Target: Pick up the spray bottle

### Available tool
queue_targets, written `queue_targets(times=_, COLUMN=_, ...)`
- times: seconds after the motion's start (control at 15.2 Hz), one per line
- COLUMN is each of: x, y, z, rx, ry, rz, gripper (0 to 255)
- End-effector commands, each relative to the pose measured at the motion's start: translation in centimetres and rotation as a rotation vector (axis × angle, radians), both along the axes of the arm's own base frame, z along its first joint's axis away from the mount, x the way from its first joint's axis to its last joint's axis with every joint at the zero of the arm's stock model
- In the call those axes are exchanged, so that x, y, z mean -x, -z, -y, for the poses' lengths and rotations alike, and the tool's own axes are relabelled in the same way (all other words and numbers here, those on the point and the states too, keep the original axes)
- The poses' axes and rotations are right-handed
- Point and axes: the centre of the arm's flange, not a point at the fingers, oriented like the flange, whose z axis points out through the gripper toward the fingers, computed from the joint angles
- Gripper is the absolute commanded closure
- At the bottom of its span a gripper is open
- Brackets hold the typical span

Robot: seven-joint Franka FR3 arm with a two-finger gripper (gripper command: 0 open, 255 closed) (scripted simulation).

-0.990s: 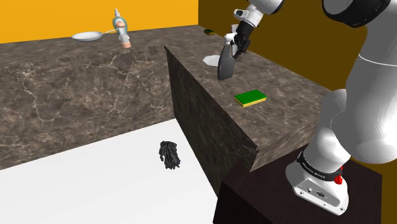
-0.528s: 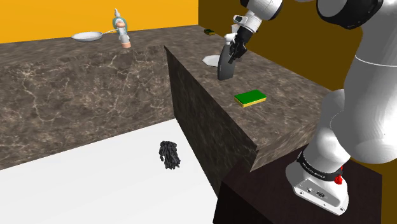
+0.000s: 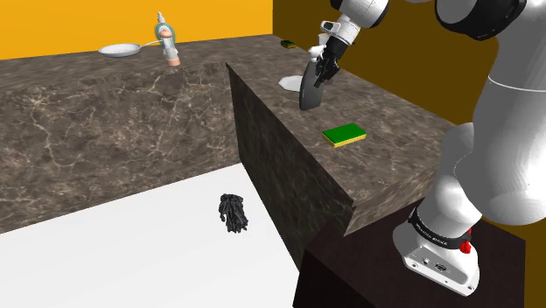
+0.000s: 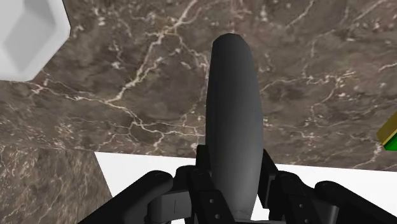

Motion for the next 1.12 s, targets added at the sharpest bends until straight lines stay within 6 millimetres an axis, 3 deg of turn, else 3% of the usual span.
queue_targets(times=0.0, x=0.0, y=-0.5, z=0.0, rx=0.0, ry=-0.001, rz=-0.001, gripper=255)
queue_targets(times=0.92, x=0.0, y=-7.9, z=0.0, rx=0.0, ry=-0.001, rz=-0.001, gripper=255)
queue_targets(times=1.06, x=0.0, y=-7.9, z=0.0, rx=0.0, ry=-0.001, rz=-0.001, gripper=255)
